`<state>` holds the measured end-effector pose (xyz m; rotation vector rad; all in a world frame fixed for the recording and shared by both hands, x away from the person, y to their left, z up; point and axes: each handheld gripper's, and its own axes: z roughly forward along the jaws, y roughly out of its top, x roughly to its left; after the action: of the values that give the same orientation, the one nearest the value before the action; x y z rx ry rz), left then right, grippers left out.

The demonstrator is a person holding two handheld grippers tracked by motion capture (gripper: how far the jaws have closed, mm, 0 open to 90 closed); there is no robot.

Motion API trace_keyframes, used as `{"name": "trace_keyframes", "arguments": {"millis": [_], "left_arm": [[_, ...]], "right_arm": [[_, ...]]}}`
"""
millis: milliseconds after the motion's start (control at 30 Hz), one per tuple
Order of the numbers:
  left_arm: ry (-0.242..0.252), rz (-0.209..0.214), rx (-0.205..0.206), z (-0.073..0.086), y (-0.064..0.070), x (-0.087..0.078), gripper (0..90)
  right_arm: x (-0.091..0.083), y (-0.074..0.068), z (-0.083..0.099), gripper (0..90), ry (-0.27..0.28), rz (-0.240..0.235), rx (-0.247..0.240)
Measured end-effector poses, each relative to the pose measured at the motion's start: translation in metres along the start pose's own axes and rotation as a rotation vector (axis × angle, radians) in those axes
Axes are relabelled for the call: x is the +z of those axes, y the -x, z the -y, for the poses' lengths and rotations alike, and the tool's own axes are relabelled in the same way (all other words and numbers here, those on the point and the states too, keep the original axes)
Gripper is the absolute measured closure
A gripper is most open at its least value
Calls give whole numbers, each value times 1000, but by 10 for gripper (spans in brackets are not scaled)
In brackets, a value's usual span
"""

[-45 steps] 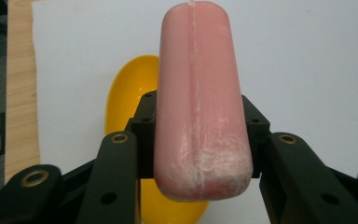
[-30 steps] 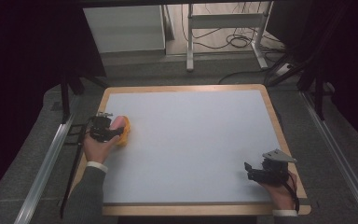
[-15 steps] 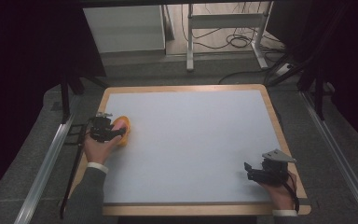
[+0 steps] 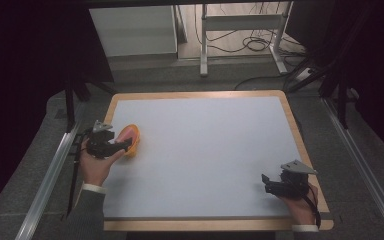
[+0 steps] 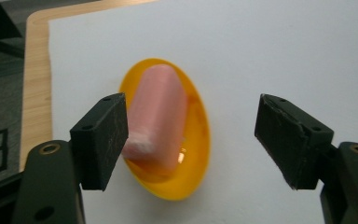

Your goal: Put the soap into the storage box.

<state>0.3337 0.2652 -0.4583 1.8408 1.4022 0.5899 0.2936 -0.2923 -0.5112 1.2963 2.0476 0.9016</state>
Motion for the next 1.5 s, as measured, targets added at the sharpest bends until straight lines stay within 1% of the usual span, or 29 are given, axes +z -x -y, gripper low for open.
{"name": "trace_keyframes", "arguments": {"millis": [67, 100, 167, 233, 400, 500, 533, 567, 667, 767, 867, 1000, 1200, 1267, 1300, 1367, 1400, 1500], "left_arm": [[8, 17, 15, 3, 6, -4, 263], [10, 40, 26, 5, 11, -7, 262], [8, 67, 39, 8, 16, -9, 254], [5, 109, 58, 11, 22, -10, 252], [-25, 164, 99, 24, 37, -7, 263], [-39, 205, 114, 31, 45, -6, 263], [-47, 231, 115, 37, 49, -5, 270], [-47, 231, 115, 37, 49, -5, 280], [-68, 266, 115, 44, 52, -3, 286], [-77, 270, 112, 50, 54, -1, 283], [-101, 277, 115, 55, 56, 3, 278], [-105, 297, 104, 59, 57, 3, 276], [-102, 288, 98, 61, 56, 3, 273], [-103, 300, 92, 62, 57, 4, 273], [-108, 304, 94, 62, 58, 5, 274], [-116, 294, 105, 63, 59, 6, 274], [-127, 290, 120, 64, 60, 8, 272], [-132, 289, 128, 65, 61, 9, 272]], "right_arm": [[0, 0, 0, 77, -1, 0, -1], [0, 0, 0, 77, -1, 0, -1], [0, -1, 0, 77, 0, 0, -1], [0, -1, 0, 77, 1, 0, 0], [0, -1, 0, 77, 1, -1, 0], [0, 0, 0, 77, 3, 1, 2], [-1, -1, 0, 77, 2, 3, 1], [-1, -1, 0, 77, 2, 3, 1], [-1, -1, -1, 77, 6, 2, 0], [-1, -1, -1, 77, 6, 3, -3], [-1, -1, -1, 77, 4, 5, -3], [-1, -1, -1, 77, 6, 4, -5], [-3, 1, -1, 77, 11, 14, 0], [-3, 0, -2, 77, 12, 15, 1], [-3, 0, -2, 77, 11, 14, -3], [-3, -1, -2, 77, 14, 12, -5], [-3, -1, -2, 77, 15, 13, -7], [-4, -1, -3, 77, 18, 13, -7]]}}
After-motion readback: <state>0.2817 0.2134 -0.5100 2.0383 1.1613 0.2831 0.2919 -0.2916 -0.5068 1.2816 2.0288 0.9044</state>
